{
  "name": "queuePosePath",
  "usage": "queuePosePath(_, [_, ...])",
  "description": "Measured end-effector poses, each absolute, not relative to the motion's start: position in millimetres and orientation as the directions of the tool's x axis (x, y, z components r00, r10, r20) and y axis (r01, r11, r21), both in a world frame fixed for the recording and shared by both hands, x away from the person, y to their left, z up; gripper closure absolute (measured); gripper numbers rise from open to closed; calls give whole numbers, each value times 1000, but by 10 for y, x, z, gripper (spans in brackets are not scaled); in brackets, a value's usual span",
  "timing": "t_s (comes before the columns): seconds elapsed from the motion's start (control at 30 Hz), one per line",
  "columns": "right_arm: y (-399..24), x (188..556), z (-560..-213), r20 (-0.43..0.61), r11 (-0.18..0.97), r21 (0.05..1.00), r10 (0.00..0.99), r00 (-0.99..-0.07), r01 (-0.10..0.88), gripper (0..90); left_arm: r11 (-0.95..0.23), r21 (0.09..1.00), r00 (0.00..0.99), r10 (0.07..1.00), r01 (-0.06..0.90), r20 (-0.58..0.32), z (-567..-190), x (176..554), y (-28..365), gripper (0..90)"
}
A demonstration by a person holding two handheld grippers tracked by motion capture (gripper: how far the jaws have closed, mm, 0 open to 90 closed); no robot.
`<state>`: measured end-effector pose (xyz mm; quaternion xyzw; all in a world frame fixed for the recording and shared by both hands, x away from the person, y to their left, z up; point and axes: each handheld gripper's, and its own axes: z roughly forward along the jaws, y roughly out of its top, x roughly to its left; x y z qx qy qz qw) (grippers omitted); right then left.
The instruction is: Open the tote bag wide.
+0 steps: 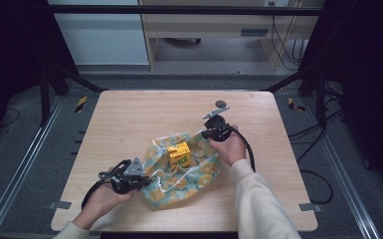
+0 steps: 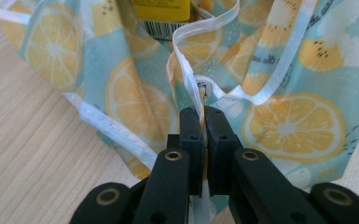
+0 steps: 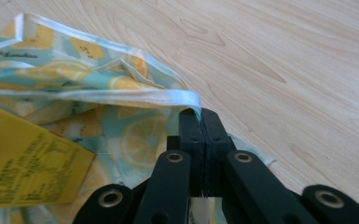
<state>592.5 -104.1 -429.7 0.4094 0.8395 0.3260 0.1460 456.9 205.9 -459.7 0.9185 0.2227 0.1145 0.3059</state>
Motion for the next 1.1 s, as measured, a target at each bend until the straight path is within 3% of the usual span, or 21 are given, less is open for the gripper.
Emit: queuePosePath(1.1, [-1173,5900,-4539,13,478,616,789,-615,626,886,-753,566,887,455,336,78,-4703,4543,2012,889])
